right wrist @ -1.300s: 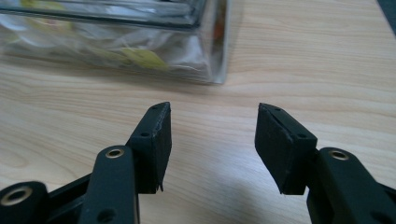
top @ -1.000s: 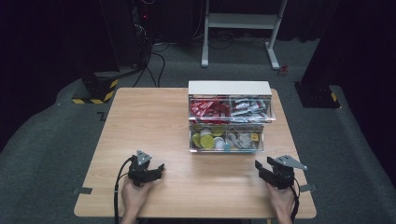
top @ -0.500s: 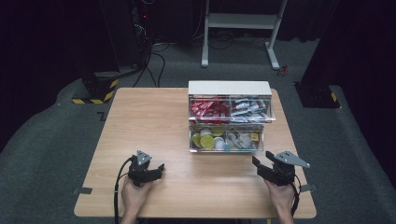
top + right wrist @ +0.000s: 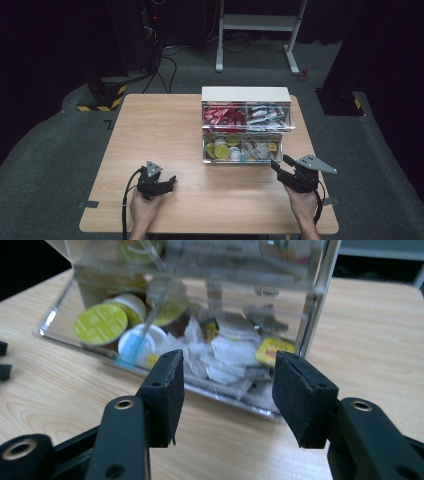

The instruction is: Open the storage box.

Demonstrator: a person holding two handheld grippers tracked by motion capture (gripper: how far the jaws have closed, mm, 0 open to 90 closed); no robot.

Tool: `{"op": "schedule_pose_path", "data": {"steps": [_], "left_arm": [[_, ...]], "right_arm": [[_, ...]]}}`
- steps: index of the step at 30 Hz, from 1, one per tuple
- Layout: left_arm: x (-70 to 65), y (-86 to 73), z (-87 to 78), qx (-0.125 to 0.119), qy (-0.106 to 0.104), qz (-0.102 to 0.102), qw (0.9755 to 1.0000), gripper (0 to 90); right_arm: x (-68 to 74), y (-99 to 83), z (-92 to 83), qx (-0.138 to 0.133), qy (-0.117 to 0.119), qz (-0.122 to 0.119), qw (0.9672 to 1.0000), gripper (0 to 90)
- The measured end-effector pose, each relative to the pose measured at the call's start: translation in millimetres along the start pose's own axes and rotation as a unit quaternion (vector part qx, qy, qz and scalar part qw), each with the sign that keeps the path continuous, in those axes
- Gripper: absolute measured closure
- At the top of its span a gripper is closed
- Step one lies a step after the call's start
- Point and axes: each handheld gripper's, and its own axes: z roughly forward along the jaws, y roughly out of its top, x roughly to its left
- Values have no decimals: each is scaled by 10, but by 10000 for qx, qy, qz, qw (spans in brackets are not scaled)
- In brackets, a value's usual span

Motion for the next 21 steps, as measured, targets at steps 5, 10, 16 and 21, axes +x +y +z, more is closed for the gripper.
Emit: {"op": "schedule_pose_path", "data": {"steps": [5, 10, 16, 21], "left_arm": [[-1, 0, 1, -10, 5, -4, 10000, 261], [0, 0, 1, -10, 6, 1, 10000, 261], [0, 0, 1, -9, 6, 4, 10000, 261], [0, 0, 1, -8, 1, 0, 10000, 260]], "right_arm": [[33, 138, -33, -100, 22, -132, 9999, 509], [40, 295, -29, -87, 115, -246, 9996, 553], [51, 458, -18, -77, 149, -319, 9993, 574], [65, 568, -23, -129, 161, -318, 9993, 567]]}}
